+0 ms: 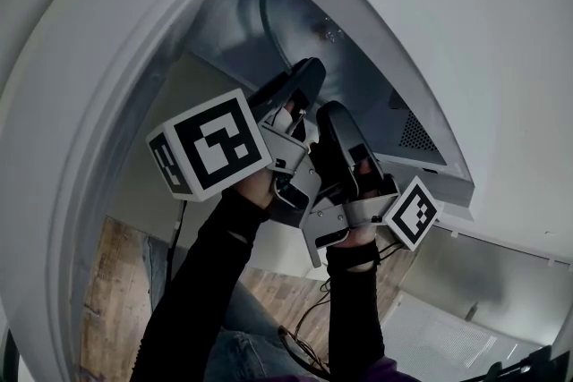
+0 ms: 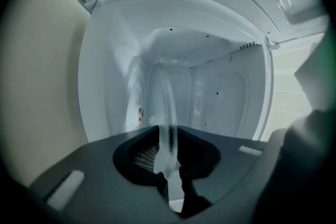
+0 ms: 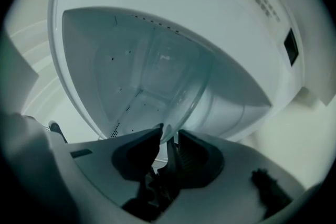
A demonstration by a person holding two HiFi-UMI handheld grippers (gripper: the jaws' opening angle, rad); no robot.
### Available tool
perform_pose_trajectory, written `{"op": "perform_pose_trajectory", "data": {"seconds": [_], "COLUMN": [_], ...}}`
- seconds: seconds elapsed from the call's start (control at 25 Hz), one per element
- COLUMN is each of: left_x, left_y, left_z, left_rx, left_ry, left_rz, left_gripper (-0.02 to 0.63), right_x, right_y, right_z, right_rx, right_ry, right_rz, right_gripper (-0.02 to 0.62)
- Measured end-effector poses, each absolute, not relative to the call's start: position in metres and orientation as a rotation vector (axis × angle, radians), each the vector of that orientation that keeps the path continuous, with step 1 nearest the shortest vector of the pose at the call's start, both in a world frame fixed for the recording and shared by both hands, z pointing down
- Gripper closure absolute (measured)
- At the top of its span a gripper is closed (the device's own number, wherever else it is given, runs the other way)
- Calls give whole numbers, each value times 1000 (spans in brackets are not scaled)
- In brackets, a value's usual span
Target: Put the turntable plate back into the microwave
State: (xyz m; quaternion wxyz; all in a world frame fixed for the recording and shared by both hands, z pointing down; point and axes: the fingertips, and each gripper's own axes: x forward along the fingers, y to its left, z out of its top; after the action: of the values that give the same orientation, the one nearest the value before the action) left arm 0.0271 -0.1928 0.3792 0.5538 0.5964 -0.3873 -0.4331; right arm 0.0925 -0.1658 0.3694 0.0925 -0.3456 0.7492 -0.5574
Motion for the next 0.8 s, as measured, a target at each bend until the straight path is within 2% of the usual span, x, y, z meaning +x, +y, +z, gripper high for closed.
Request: {"op": "perform_pose_trajectory", "data": {"seconds": [0.8], "left_x": [27], "left_y": [-167], "left_z": [381], "left_rx": [1490], "left_ry": [-917], "left_rz": [-938], "left_gripper": [540], "right_x": [106], "right_y": [-164], "right_z": [378], "right_rx": [-1090], "right_ry": [1854], "right_rz": [-1729], "right_gripper": [551]}}
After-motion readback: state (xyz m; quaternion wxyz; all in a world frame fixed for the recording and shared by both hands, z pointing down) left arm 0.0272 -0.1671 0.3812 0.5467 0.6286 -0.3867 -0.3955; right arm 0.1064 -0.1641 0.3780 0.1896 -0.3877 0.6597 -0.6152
